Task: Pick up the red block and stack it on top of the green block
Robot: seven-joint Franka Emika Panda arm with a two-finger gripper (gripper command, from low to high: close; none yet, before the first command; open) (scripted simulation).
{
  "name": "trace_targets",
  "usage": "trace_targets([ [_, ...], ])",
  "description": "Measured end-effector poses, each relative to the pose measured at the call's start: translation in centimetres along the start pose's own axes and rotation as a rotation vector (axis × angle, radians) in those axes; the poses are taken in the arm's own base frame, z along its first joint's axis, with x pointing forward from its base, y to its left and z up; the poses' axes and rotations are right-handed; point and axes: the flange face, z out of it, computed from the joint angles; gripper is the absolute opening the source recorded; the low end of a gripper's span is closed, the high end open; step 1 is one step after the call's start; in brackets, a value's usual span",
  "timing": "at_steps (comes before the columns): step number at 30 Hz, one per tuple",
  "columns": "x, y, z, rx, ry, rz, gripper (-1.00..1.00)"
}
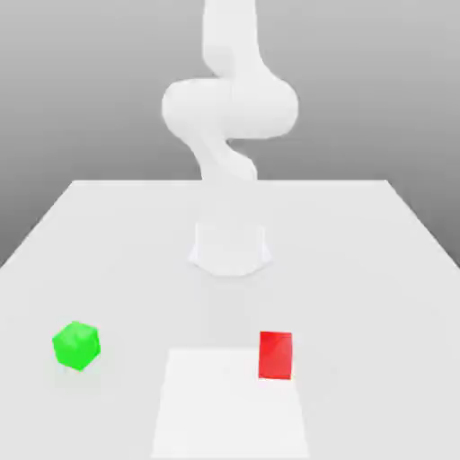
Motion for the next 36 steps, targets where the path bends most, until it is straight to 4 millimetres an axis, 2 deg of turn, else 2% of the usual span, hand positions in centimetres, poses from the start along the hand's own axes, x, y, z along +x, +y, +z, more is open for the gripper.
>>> trace_targets([
  [4,-3.8,1.5,9.9,-0.104,-0.109,0.017,0.00],
  [9,-10.2,5.6,20.1,-0.239,-0.237,0.037,0.00],
  [13,-16.7,10.6,26.5,-0.361,-0.339,0.053,0.00],
  [17,-24.3,17.3,31.2,-0.502,-0.445,0.068,0.00],
  [19,-26.4,19.4,32.9,-0.533,-0.467,0.072,0.00],
  [24,-28.9,21.9,36.2,-0.543,-0.475,0.073,0.00],
  [25,-29.3,22.3,36.6,-0.543,-0.475,0.072,-1.00],
  [32,-29.3,22.3,36.6,-0.542,-0.474,0.072,-1.00],
  [36,-27.9,20.7,34.5,-0.543,-0.474,0.072,-1.00],
])
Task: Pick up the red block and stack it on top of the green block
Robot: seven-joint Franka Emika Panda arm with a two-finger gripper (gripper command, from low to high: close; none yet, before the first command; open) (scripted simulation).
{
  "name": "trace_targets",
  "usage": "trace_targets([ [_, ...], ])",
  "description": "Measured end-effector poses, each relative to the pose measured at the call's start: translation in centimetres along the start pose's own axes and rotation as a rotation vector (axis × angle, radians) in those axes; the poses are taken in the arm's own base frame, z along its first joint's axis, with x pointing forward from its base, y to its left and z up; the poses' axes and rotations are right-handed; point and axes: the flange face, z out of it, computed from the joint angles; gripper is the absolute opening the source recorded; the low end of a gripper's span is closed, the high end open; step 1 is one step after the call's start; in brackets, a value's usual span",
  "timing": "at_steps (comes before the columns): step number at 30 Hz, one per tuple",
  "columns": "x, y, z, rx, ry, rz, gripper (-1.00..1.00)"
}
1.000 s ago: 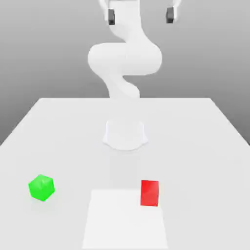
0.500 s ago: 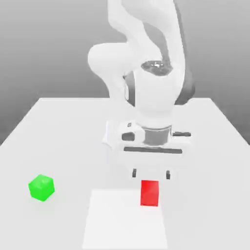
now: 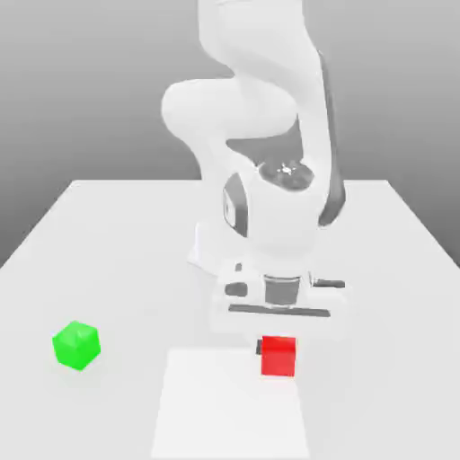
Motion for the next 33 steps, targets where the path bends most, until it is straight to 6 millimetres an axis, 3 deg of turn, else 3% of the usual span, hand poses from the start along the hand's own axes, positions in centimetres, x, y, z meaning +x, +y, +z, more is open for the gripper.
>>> trace_targets([
  [3,-0.1,0.1,-2.5,-0.001,0.001,-0.003,-1.00],
  [11,9.8,5.7,-4.8,0.004,0.003,0.302,-1.00],
  [17,16.6,12.7,-6.0,0.004,0.003,0.555,-1.00],
  [23,21.4,21.8,-7.0,0.001,0.001,0.813,-1.00],
  [25,22.0,23.2,-6.1,0.002,-0.001,0.848,-1.00],
  [30,22.1,23.3,-1.8,0.003,-0.001,0.853,-1.00],
  [31,22.1,23.4,-1.0,0.001,-0.001,0.854,1.00],
  [33,22.1,23.4,-1.0,0.001,-0.001,0.854,1.00],
])
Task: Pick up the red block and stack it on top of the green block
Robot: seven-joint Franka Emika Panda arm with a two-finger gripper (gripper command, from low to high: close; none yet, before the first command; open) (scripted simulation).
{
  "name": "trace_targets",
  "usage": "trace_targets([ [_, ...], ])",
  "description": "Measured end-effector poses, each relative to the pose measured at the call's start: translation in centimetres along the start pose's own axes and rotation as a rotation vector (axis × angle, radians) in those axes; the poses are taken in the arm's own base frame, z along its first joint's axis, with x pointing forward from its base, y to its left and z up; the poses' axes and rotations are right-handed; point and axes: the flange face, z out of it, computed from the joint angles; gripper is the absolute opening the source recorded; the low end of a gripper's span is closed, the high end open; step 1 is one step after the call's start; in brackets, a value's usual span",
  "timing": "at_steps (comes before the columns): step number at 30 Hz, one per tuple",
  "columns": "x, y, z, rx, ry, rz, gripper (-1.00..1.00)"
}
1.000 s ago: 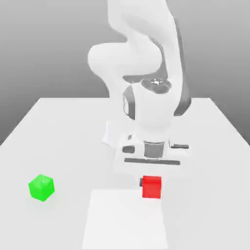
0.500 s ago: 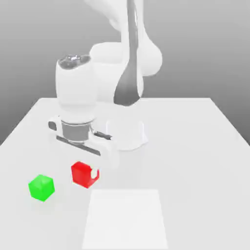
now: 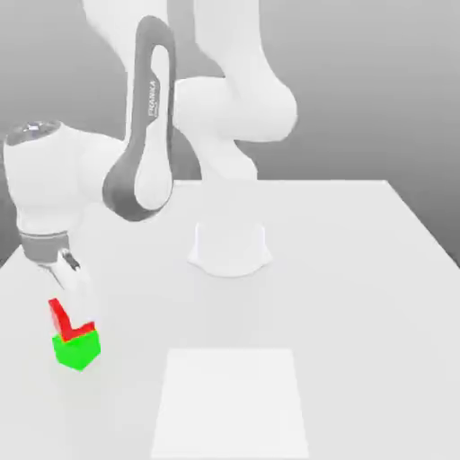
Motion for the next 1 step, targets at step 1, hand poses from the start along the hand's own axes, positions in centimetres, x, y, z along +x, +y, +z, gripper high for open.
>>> trace_targets([
  [1,0.00,0.00,0.00,0.000,0.000,0.000,1.00],
])
